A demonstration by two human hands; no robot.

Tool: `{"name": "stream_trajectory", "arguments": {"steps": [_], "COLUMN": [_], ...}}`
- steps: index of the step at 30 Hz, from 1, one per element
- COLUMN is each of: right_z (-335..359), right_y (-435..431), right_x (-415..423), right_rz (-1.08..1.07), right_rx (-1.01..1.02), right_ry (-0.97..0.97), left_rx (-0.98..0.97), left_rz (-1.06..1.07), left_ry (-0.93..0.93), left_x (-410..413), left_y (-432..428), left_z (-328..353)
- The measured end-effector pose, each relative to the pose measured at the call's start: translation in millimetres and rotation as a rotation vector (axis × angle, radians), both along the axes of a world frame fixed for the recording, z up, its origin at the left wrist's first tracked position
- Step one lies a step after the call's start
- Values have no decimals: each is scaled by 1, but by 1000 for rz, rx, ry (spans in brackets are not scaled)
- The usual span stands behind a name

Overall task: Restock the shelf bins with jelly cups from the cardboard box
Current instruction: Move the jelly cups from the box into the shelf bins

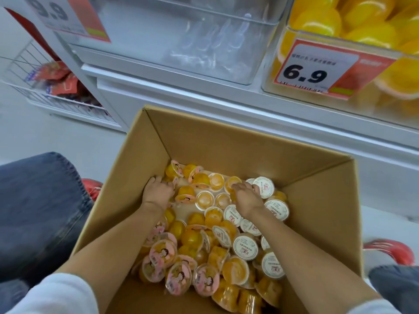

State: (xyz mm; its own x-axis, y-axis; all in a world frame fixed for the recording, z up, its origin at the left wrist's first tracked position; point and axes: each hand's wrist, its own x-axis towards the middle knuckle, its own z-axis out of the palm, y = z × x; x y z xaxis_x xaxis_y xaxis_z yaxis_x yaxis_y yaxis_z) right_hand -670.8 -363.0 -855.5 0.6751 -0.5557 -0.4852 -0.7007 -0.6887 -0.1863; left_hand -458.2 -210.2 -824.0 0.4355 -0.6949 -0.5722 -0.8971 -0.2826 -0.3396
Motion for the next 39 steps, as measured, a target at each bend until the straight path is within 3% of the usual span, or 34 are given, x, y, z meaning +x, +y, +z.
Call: {"name": "stream_trajectory", "arguments": {"steps": [4,6,10,13,18,22,26,32,36,39], "right_z": [13,26,63,96,168,240,298,366,389,392], "right_y": [1,3,5,1,-8,-15,-26,-60,-97,-138], "right_x": [-2,1,11,9,-19,-51,-70,-87,-97,-104], "right_rz": [-81,-176,-595,-883,-958,-760,-688,-586,-643,-658], "right_rx": [9,37,346,584,691,617,331,-89,-227,-453], "right_ry": [-124,-191,-396,-603,-775,-927,-1046,-1214,-1232,-1119], "left_rx": [-132,-249,-531,-566,-618,-651,-795,-1228,-1213,-1213], "left_rz": [133,297,922,1262,1201,1027,758,407,259,191], "left_ry": [72,180,723,1162,1387,1524,1509,1141,799,697], "left_x": [-3,-7,-22,-39,-71,-100,-125,-147,-148,-143], "left_y": [-2,-10,-33,-55,-84,-99,-118,-168,-209,-247], "left_z": [11,20,48,78,142,210,267,331,356,358]}}
